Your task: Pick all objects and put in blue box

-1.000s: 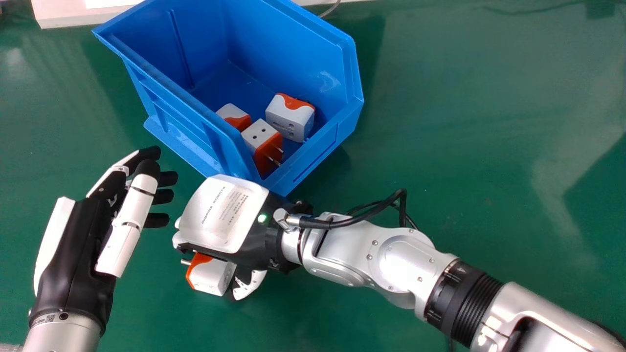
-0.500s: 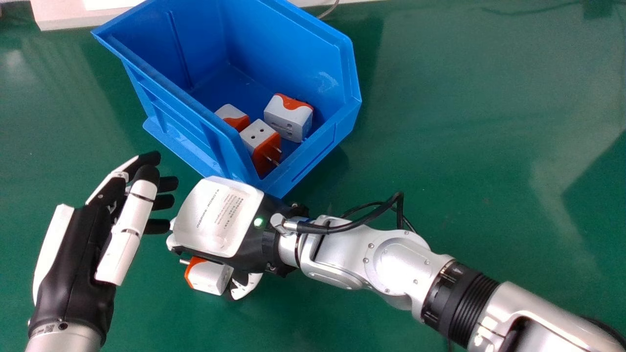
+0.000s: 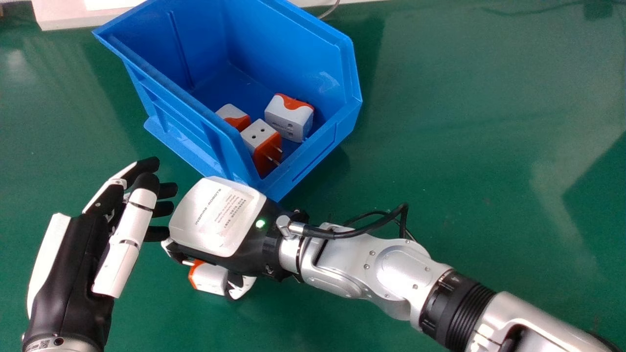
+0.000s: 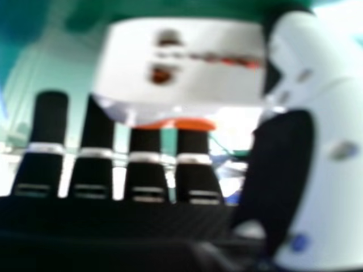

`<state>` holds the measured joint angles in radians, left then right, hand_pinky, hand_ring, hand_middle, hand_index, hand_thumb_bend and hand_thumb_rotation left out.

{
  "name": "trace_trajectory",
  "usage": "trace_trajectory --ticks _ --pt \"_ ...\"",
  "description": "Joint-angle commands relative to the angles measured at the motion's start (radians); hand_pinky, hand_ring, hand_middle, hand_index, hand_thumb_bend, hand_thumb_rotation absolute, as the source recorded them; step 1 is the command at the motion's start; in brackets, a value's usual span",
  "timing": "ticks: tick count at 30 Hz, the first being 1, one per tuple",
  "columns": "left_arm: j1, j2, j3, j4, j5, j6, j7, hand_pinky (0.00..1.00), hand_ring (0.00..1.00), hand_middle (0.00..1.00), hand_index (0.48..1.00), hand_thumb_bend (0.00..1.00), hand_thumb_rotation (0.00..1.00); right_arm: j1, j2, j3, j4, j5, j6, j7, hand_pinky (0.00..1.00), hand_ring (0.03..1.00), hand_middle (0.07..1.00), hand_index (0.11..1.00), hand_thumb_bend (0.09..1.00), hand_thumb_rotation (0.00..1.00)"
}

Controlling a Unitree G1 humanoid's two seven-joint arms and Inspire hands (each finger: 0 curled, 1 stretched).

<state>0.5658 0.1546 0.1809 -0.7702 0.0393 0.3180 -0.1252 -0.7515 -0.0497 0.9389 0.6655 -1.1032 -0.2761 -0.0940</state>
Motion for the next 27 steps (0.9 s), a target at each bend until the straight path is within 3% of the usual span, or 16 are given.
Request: trace_trajectory --ticks 1,6,12,27 --pt "0.010 -0.005 -0.006 -0.033 0.000 0.001 0.003 0.69 0.77 0.78 0.852 0.44 0.90 -0.021 -0.016 -0.005 0.000 0.006 -0.026 -0.002 0.09 0.146 0.199 0.492 0.509 0.12" --pt "0.019 -0.012 -0.008 -0.054 0.001 0.014 0.002 0.69 0.77 0.78 0.853 0.44 0.90 -0.024 -0.015 -0.017 0.002 0.024 -0.045 0.005 0.04 0.081 0.133 0.476 0.514 0.12" --pt "0.029 -0.015 -0.009 -0.075 -0.001 0.028 0.001 0.69 0.77 0.78 0.854 0.44 0.90 -0.017 -0.020 -0.023 -0.010 0.023 -0.052 0.004 0.02 0.063 0.118 0.471 0.516 0.12" --pt "0.027 -0.016 -0.003 -0.084 -0.006 0.044 -0.004 0.69 0.77 0.78 0.855 0.44 0.90 -0.006 -0.016 -0.026 -0.007 0.012 -0.042 -0.057 0.02 0.057 0.113 0.468 0.516 0.11"
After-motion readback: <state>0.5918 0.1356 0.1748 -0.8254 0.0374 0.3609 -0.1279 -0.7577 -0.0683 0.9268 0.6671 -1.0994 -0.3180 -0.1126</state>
